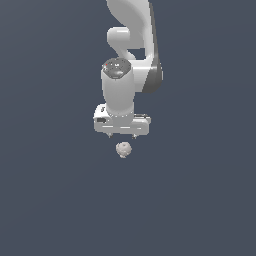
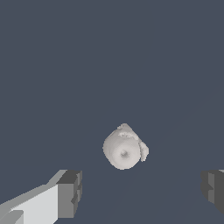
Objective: Pick up the object and move it to a goal position.
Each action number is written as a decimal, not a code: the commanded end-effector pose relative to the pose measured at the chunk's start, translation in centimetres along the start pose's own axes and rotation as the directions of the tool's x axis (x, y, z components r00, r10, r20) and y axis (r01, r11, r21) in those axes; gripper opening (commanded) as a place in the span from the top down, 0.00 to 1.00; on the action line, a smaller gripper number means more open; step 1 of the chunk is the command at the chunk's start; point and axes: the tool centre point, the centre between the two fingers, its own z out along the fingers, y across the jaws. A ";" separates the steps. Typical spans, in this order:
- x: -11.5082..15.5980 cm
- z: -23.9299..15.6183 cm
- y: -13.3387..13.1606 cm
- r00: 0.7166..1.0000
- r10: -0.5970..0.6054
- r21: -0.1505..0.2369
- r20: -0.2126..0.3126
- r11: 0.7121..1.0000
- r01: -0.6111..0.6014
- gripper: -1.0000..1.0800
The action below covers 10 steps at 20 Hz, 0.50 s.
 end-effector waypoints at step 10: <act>1.0 -1.3 -0.2 0.998 0.053 0.030 -0.038 0.998 -0.052 0.04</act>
